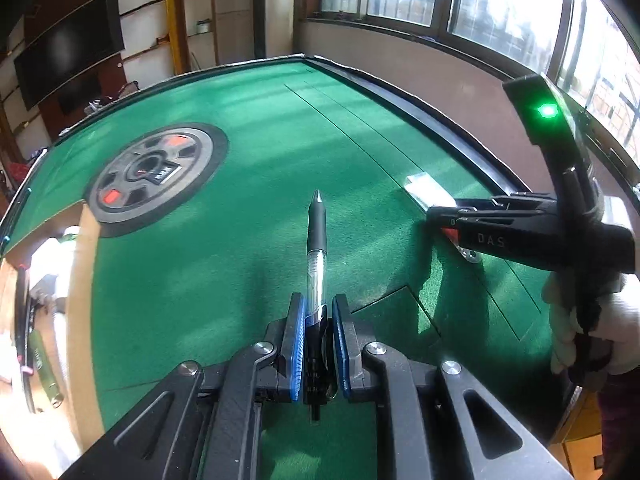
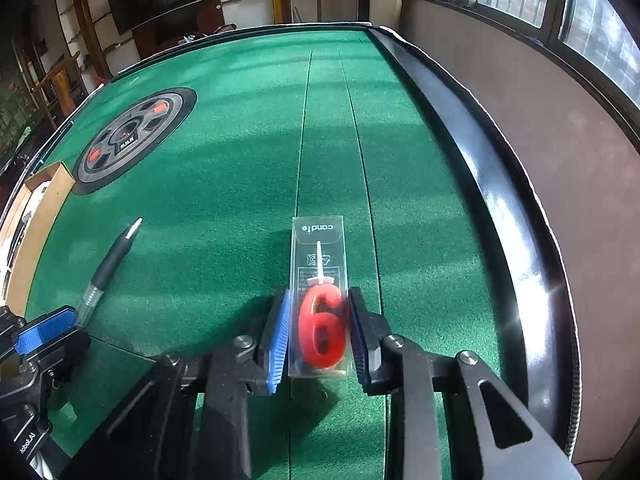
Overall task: Organize rigid objects
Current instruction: 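Grasp the black pen with the left tool while the right tool holds the candle, then carry the black pen and the candle package over the box with both tools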
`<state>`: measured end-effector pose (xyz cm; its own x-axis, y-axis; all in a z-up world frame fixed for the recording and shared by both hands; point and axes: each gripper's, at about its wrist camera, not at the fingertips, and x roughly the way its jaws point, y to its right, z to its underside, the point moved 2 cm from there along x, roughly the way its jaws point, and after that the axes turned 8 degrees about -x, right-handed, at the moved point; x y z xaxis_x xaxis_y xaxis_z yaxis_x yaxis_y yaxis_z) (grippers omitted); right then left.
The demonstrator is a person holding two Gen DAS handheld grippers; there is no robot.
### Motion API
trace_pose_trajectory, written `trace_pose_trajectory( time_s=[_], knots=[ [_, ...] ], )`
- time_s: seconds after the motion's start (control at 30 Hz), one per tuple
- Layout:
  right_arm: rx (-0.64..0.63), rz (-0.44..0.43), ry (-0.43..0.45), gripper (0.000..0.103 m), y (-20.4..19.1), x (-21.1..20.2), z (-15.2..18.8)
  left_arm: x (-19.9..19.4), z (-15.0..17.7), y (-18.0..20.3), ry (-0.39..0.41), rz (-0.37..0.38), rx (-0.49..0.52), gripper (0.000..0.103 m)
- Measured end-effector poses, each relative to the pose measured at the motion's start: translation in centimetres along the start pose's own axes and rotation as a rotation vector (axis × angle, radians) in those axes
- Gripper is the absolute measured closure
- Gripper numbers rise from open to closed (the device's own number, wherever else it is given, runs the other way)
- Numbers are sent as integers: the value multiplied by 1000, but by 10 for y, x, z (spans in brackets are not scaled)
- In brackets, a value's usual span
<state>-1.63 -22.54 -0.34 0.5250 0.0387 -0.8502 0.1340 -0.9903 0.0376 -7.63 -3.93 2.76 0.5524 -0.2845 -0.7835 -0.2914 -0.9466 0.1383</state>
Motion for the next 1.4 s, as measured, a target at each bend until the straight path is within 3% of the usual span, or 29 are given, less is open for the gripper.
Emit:
trace_pose_trajectory(
  time_s=[0.43, 0.9, 1.17, 1.4],
  knots=[
    [-14, -44, 62, 76, -24, -38, 1, -43, 6, -34, 82, -28, -71, 90],
    [-98, -60, 94, 76, -75, -63, -5, -78, 17, -61, 148, 16, -149, 90],
    [-165, -87, 121, 76, -111, -80, -12, -122, 24, -105, 218, 107, -277, 90],
    [-222, -127, 129, 76, -147, -85, -18, -155, 36, -154, 276, 117, -389, 90]
  ],
)
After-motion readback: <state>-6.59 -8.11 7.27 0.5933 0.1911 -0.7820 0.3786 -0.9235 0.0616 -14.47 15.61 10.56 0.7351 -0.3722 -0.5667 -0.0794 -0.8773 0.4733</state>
